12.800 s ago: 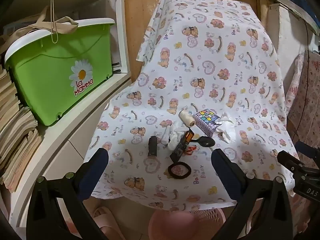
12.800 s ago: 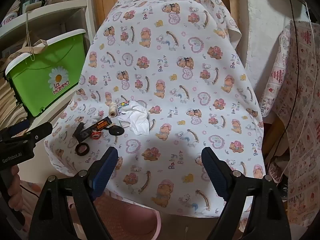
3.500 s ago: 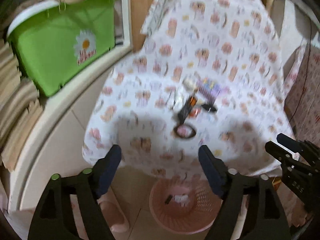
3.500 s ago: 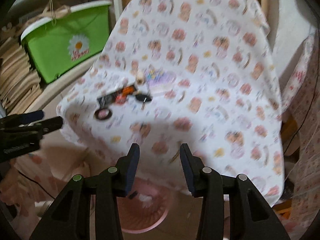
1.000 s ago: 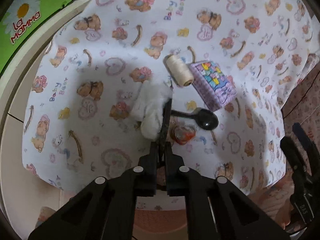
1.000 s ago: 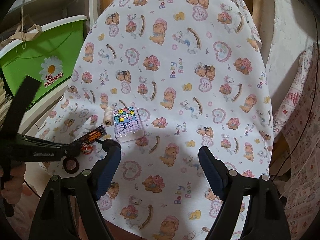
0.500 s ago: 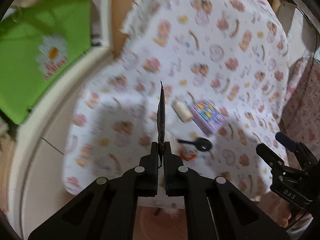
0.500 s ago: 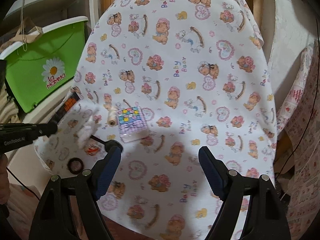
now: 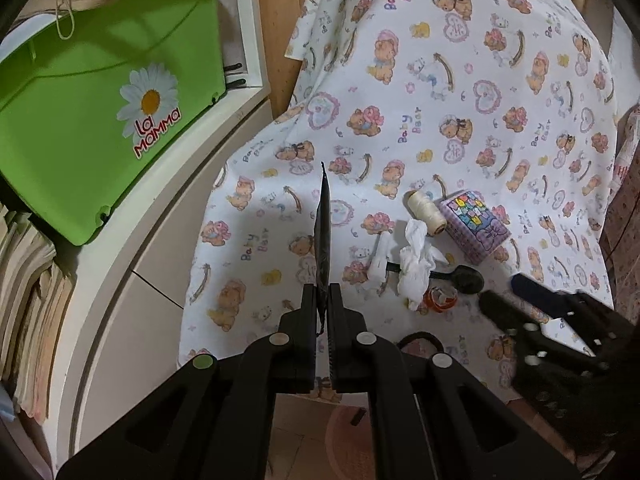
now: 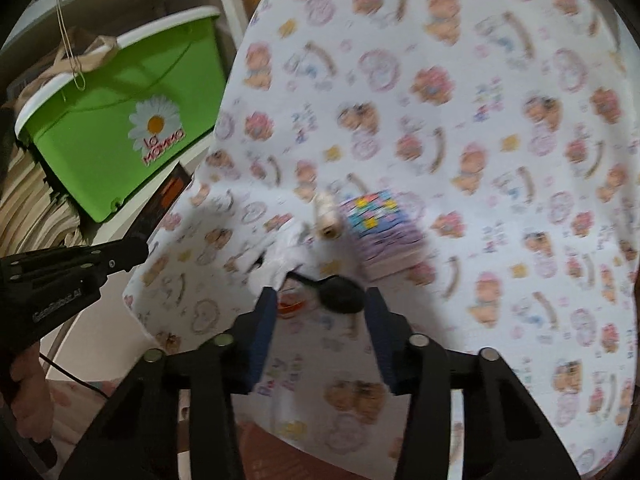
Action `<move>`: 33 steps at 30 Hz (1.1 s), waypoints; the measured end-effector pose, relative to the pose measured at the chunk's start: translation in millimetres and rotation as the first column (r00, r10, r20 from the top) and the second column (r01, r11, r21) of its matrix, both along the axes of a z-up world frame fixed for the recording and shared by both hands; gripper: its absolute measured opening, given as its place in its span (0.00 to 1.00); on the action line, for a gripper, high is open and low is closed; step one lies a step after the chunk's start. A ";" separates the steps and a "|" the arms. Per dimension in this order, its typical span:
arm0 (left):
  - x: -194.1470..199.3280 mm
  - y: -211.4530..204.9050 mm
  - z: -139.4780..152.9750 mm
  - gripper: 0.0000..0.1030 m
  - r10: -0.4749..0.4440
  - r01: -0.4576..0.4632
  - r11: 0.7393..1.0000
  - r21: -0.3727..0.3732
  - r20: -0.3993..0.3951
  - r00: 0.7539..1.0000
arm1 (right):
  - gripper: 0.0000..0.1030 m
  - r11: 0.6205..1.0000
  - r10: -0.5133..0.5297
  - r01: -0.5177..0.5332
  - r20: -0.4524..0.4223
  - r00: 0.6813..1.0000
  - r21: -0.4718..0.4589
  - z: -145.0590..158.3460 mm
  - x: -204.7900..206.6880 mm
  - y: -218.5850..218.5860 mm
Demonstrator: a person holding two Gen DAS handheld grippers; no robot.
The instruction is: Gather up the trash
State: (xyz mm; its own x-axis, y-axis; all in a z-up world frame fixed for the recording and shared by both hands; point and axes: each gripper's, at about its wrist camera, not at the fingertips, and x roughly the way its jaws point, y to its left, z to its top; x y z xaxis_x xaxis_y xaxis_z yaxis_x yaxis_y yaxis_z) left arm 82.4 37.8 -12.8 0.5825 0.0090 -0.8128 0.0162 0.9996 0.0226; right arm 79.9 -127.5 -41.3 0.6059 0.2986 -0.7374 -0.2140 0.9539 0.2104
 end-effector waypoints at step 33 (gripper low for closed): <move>-12.6 -2.1 10.1 0.04 -0.005 0.009 0.998 -0.060 0.066 0.998 | 0.10 0.996 0.001 0.005 -0.063 0.998 0.088 -4.2 5.7 -28.3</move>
State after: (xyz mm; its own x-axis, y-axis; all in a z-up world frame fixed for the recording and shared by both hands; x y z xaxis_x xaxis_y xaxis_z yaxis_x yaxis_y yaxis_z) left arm 69.8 35.6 -2.7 0.6347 -0.0427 -0.7715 0.0232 0.9991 -0.0362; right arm 85.6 -155.9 -45.5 0.5596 0.3631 -0.7450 -0.1959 0.9314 0.3068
